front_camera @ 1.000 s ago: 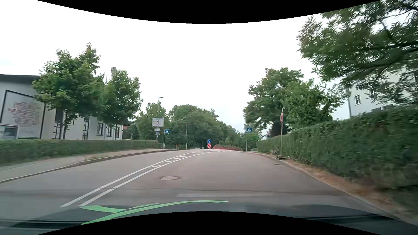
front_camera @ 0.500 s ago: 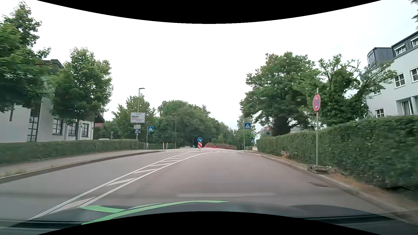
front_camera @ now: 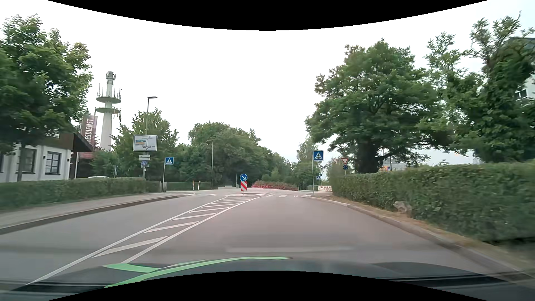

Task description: Follow the waypoints while adhering to traffic rules and regulations

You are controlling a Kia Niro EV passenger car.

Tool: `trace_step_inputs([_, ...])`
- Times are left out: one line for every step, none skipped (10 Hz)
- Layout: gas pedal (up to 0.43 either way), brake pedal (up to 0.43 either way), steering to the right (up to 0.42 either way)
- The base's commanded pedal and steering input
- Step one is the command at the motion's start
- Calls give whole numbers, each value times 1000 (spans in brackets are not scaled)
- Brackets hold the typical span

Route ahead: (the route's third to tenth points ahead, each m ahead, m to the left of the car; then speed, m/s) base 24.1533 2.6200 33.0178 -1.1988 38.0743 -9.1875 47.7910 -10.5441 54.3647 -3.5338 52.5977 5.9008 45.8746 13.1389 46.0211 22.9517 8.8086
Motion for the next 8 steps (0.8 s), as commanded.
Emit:
trace_step_inputs([0,0,31])
trace_step_inputs([0,6,30])
trace_step_inputs([0,18,29])
trace_step_inputs([0,37,27])
trace_step_inputs([0,49,21])
trace_step_inputs([0,67,17])
trace_step_inputs([0,79,14])
trace_step_inputs([0,98,10])
